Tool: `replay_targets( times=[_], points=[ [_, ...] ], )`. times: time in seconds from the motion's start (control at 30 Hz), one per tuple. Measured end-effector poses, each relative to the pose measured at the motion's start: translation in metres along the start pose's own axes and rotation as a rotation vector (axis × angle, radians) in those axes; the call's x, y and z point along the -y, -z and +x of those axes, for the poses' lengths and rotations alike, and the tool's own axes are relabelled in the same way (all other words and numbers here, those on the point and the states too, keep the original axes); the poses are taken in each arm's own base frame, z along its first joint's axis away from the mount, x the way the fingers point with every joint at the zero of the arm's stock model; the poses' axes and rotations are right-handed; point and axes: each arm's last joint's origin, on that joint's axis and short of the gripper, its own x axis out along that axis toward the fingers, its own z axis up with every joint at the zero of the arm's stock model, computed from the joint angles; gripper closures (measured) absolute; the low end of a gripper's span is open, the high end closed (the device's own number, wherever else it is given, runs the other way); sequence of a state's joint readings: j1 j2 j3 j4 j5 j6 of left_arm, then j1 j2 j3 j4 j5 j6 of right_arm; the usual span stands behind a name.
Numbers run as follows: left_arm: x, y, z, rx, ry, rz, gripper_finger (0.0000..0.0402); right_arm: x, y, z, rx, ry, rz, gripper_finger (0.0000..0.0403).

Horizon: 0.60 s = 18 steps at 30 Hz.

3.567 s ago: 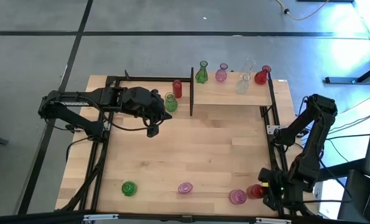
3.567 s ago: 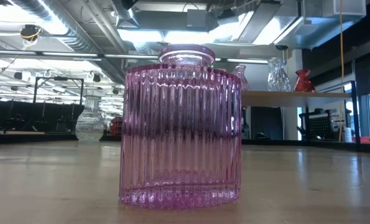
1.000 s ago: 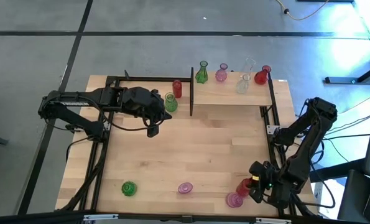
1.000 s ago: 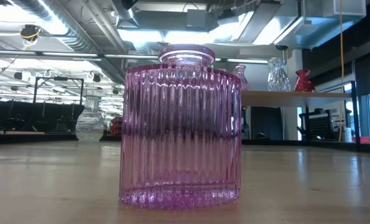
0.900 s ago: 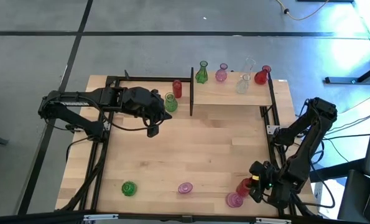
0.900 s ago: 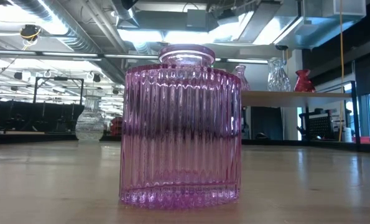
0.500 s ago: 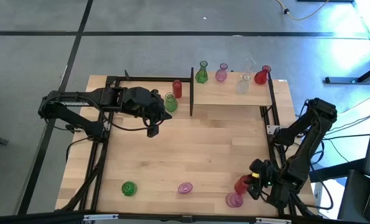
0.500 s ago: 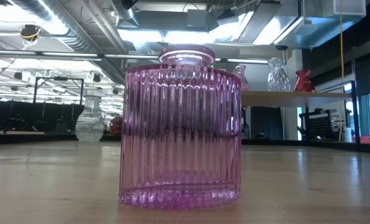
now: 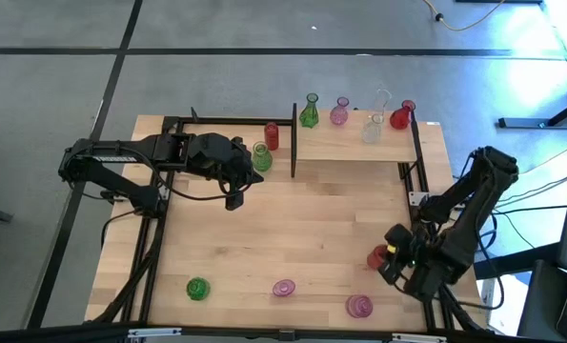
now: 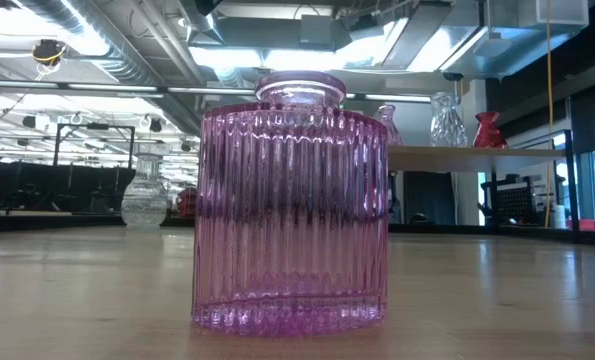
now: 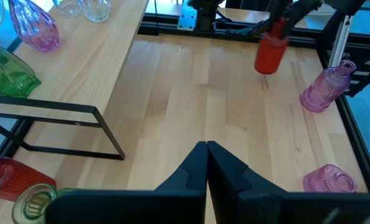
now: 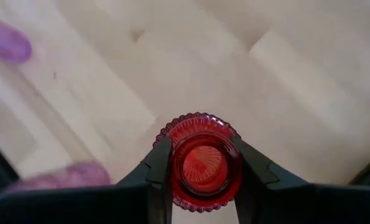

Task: Sort vases onto shelf
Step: Put the bottom red vase on the shelf aligned with the other red vase

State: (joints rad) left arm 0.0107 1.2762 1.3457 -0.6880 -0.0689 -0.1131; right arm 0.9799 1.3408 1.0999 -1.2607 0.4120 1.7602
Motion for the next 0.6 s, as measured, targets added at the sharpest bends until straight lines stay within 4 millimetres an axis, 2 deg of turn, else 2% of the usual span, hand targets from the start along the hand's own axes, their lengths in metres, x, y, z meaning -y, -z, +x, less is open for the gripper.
replay_targets(
  times=[0.33,0.6],
  points=[
    [0.000,0.000,0.000,0.002,-0.016,0.000,0.0401,0.019,-0.077,-0.035,0.103,0.079,0.102,0.0310],
    [-0.001,0.000,0.000,0.005,-0.042,0.040,0.0401,0.056,-0.133,-0.055,0.225,0.148,0.269,0.0310]
  ],
)
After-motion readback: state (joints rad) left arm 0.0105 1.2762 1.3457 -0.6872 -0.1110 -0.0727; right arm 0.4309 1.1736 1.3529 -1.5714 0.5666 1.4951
